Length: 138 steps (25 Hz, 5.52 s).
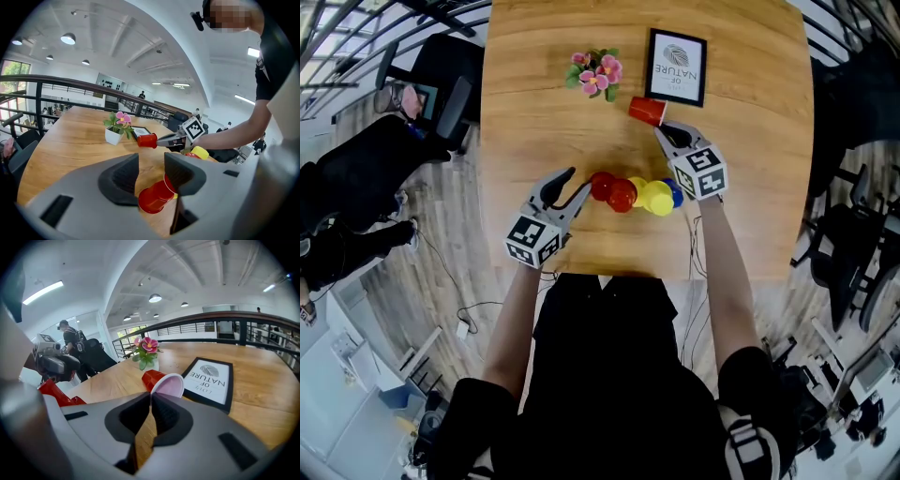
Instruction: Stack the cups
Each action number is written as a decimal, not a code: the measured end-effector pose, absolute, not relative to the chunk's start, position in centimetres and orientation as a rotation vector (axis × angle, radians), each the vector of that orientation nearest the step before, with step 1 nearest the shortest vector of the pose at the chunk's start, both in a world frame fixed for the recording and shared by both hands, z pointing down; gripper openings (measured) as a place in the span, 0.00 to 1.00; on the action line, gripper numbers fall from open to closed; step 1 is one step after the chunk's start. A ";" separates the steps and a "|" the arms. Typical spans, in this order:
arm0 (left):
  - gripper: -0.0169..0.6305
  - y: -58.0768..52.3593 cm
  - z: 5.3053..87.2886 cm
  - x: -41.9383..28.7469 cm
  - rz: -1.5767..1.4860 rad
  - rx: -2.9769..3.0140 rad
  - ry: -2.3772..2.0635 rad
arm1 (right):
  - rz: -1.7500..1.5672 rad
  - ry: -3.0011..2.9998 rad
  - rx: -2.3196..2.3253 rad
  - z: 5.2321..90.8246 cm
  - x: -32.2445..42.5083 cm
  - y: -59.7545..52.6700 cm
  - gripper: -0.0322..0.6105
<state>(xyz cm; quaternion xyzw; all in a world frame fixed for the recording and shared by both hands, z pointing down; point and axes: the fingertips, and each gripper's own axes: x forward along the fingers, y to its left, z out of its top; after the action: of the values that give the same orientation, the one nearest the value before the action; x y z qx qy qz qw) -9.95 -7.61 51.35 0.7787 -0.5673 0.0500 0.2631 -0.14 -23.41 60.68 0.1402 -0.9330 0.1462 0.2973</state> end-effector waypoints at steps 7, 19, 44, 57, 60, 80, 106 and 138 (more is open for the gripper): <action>0.32 -8.1 48.5 -9.6 0.152 2.214 -1.530 | 0.352 -2.615 0.375 54.8 1.1 -20.1 0.08; 0.36 -7.7 42.2 -6.5 0.018 2.392 -1.391 | 0.394 -2.765 0.474 46.6 3.6 -12.9 0.08; 0.46 -1.4 38.0 -3.3 -0.377 2.399 -0.955 | 0.822 -3.063 0.105 41.8 1.1 4.4 0.09; 0.47 -1.6 39.0 -1.0 -0.444 2.245 -0.825 | 0.719 -3.013 0.127 44.0 1.7 6.1 0.10; 0.45 -1.9 39.0 0.3 -0.361 2.313 -0.871 | 0.614 -2.958 0.077 44.9 1.3 6.7 0.11; 0.42 -2.0 38.6 2.3 -0.131 2.419 -1.190 | 0.672 -2.846 -0.022 48.8 5.8 4.1 0.28; 0.42 -7.7 41.9 4.0 0.265 2.566 -1.452 | 0.502 -2.654 0.404 51.9 9.9 -0.5 0.06; 0.45 -8.5 43.3 4.5 0.280 2.582 -1.448 | 0.551 -2.627 0.410 52.9 10.0 -1.1 0.06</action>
<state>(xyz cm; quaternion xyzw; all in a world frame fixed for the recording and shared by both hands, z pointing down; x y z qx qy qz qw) 4.46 -8.51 43.32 0.8652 -0.4853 0.0939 0.0839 9.98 -1.06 52.91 0.1475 -0.9456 0.1984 0.2117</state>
